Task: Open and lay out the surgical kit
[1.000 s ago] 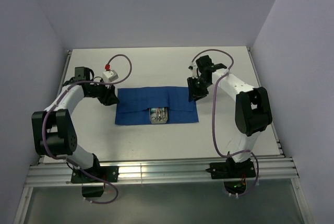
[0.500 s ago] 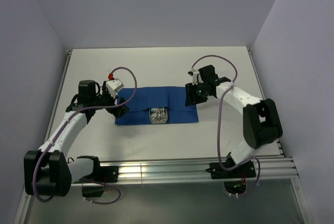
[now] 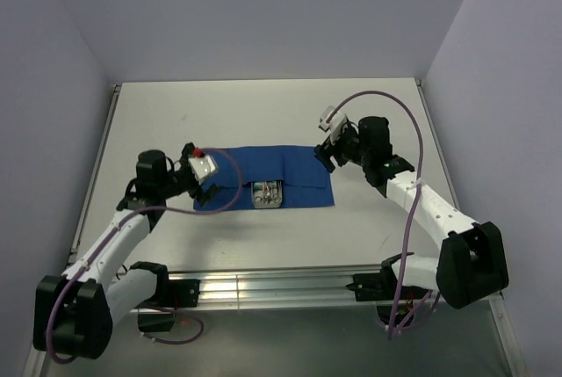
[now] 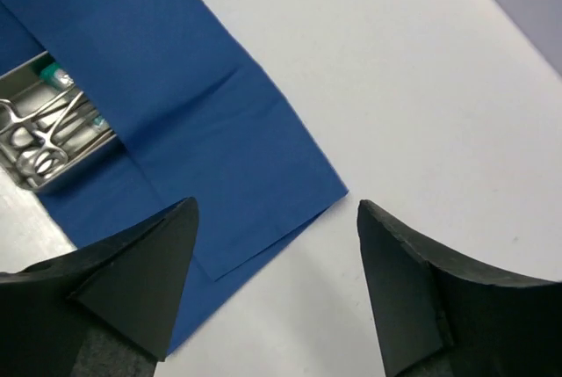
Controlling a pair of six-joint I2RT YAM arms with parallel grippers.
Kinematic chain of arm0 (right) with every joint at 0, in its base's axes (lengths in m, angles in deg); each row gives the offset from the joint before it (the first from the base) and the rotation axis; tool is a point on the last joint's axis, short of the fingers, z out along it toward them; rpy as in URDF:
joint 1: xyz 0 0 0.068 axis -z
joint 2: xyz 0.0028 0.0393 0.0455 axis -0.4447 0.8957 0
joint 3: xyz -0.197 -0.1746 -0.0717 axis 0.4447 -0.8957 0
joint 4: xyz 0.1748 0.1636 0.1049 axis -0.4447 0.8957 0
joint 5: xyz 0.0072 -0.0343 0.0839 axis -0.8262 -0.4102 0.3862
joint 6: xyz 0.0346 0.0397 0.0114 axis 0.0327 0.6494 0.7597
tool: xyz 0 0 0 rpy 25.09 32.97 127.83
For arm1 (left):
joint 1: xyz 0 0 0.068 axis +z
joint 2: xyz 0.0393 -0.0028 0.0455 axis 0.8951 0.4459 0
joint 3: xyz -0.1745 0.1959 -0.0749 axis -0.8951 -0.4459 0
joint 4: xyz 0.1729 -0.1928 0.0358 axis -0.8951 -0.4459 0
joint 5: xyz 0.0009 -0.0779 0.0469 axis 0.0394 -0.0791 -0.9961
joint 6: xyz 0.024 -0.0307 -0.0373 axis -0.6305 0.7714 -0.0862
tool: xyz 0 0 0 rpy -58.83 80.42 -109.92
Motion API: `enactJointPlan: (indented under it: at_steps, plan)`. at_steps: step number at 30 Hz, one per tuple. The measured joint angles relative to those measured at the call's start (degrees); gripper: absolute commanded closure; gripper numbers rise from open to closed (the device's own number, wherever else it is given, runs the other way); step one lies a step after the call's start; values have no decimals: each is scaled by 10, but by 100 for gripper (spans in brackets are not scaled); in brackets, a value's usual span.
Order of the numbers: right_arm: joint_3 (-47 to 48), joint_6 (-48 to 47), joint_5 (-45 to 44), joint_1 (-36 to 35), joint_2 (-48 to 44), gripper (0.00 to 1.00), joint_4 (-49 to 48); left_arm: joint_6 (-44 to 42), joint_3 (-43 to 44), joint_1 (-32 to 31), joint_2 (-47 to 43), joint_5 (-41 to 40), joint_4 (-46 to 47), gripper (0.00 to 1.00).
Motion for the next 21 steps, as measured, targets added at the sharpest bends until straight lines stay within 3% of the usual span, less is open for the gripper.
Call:
enactJointPlan:
  at_steps: [6,8,14,21]
  plan:
    - [-94,-53,-12,-14,3,18,-118,-30,-167,-53,-51,-26,158,4]
    - [-113,-59,-18,-16,3,20,-123,-36,-183,-81,-29,-44,202,13]
    - [-111,-63,-35,-16,1,21,-127,-27,-182,-158,92,-109,340,35]
    - [-111,-64,-43,-16,-24,21,-121,-33,-120,-176,206,-160,394,38]
